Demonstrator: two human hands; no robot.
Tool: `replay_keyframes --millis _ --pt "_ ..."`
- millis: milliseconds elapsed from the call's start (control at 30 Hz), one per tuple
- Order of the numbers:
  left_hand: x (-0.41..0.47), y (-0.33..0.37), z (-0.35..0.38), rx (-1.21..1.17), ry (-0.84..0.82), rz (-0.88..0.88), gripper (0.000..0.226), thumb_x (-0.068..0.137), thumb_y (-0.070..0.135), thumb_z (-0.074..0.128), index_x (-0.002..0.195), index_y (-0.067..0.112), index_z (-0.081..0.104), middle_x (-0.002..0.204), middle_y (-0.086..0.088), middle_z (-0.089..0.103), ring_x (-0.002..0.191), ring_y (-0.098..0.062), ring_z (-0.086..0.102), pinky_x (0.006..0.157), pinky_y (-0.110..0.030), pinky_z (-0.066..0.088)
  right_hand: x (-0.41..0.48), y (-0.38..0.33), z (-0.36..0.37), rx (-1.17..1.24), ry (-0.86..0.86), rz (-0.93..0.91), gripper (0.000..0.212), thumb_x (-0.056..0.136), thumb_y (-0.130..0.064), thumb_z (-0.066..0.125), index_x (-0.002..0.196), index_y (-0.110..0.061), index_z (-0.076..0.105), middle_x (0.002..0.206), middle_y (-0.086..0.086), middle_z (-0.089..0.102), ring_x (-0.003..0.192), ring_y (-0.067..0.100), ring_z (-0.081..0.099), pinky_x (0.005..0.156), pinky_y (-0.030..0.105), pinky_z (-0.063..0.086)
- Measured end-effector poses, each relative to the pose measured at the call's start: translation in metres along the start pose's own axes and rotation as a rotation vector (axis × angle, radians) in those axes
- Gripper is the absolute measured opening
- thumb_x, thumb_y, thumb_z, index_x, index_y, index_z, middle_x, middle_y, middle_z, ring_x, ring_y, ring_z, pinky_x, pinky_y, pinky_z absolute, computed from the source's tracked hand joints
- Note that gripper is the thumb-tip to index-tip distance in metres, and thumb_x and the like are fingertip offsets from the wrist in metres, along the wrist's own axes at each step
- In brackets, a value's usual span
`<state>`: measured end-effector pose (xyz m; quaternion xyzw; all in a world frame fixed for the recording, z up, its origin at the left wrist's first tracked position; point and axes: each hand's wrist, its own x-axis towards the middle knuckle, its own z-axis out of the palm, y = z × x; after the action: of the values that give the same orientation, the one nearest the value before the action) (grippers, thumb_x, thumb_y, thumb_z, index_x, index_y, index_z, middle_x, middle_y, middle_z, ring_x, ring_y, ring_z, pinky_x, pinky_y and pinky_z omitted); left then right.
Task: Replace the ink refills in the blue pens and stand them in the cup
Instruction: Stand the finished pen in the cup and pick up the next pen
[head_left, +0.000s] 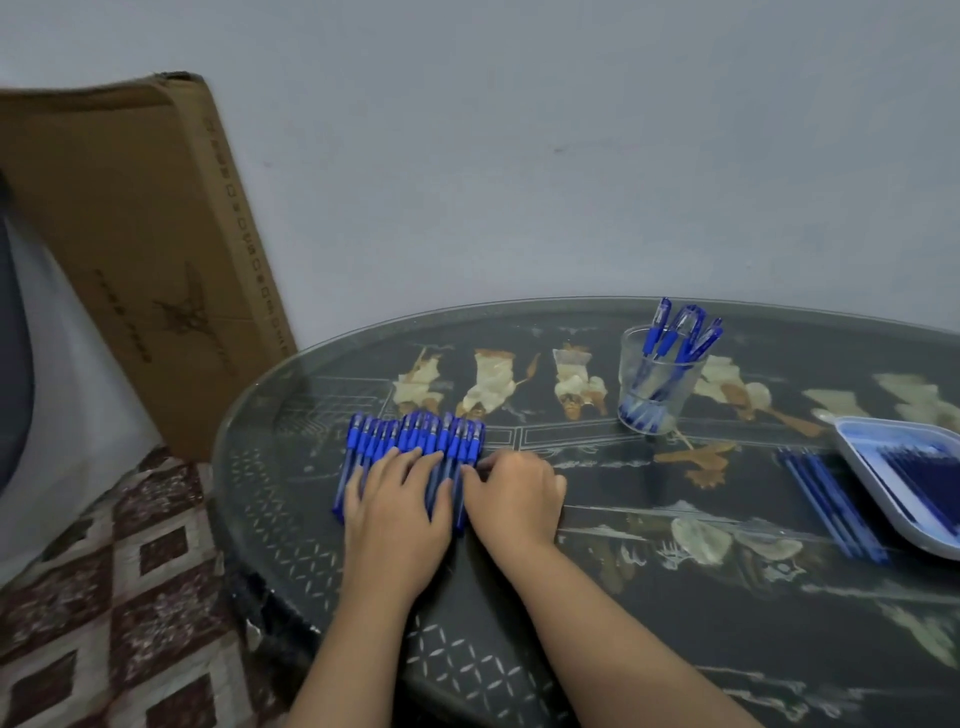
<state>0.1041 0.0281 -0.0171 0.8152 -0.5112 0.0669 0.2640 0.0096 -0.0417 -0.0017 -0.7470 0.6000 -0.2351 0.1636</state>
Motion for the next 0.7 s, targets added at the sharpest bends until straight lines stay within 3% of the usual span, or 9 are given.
replay_keyframes --millis 300,600,700 --pt "-0.001 0.000 0.005 0.012 0.010 0.015 0.034 0.097 0.041 0.048 0.125 0.029 0.062 0.137 0.009 0.055 0.133 -0.010 0.043 0.116 -0.037 0.017 0.001 -0.012 0.002 0.013 -0.020 0.135 0.027 0.088 -0.041 0.051 0.086 -0.023 0.072 0.092 -0.004 0.069 0.101 0.022 0.055 0.092 0.037 0.032" --pt "-0.001 0.002 0.003 0.021 -0.006 0.013 0.038 0.097 0.038 0.047 0.131 0.028 0.058 0.140 0.008 0.053 0.135 -0.011 0.041 0.117 -0.036 0.017 0.011 -0.003 -0.012 0.125 0.047 0.219 0.021 0.084 -0.036 0.056 0.087 -0.021 0.071 0.088 -0.003 0.069 0.094 0.020 0.060 0.088 0.034 0.033" --pt "0.000 0.003 0.002 0.018 0.030 0.033 0.035 0.096 0.037 0.051 0.126 0.024 0.064 0.133 0.005 0.060 0.130 -0.015 0.048 0.115 -0.040 0.024 0.012 0.015 -0.032 0.186 0.071 0.200 0.019 0.085 -0.035 0.057 0.090 -0.024 0.073 0.091 -0.005 0.070 0.098 0.019 0.059 0.088 0.034 0.031"
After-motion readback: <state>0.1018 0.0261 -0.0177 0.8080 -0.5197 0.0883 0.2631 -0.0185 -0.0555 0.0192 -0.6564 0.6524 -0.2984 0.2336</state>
